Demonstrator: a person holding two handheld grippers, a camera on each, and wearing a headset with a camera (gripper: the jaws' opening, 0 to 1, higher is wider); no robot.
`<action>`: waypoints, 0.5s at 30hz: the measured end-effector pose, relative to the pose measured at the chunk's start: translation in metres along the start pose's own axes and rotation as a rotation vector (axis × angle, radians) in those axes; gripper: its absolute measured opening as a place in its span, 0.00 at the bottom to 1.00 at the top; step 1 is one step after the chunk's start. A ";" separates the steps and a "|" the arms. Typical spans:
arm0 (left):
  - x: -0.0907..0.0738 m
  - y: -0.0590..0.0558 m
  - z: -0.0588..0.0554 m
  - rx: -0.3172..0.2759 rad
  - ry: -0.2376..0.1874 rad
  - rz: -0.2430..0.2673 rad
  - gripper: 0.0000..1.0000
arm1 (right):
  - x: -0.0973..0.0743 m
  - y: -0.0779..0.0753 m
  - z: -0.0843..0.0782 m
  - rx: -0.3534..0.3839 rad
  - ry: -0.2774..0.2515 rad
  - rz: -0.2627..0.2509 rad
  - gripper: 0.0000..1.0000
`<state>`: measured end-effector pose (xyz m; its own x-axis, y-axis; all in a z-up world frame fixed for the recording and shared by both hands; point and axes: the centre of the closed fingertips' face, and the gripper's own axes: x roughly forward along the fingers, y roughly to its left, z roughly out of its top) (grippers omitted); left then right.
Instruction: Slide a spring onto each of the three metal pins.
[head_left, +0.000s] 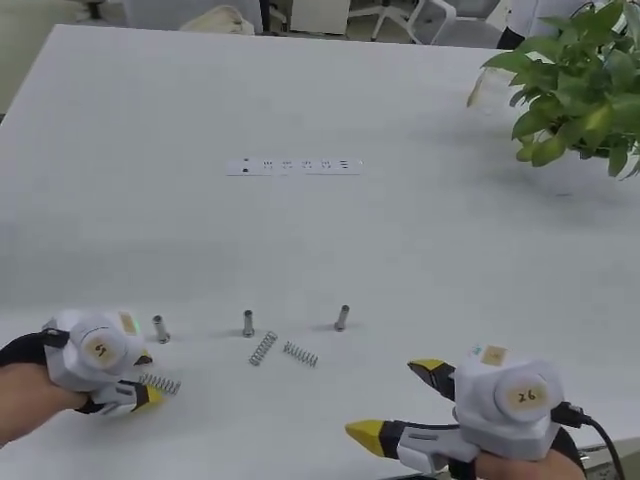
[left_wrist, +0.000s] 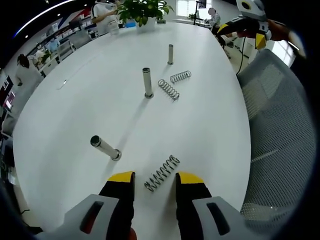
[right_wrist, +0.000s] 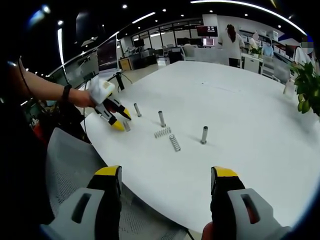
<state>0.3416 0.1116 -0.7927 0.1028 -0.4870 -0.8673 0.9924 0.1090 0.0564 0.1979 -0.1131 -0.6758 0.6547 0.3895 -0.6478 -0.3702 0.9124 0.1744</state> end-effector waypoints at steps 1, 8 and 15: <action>0.001 -0.001 -0.001 0.004 0.003 -0.003 0.24 | 0.000 0.000 0.000 -0.001 0.000 -0.001 0.72; -0.003 -0.010 -0.004 0.014 0.004 -0.032 0.08 | -0.004 -0.003 -0.003 0.008 0.002 -0.011 0.71; -0.003 -0.016 -0.006 0.025 0.016 -0.049 0.03 | -0.001 0.000 -0.002 0.000 0.004 0.000 0.72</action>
<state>0.3250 0.1161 -0.7938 0.0535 -0.4768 -0.8774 0.9976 0.0636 0.0263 0.1962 -0.1134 -0.6768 0.6519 0.3891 -0.6508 -0.3701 0.9124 0.1748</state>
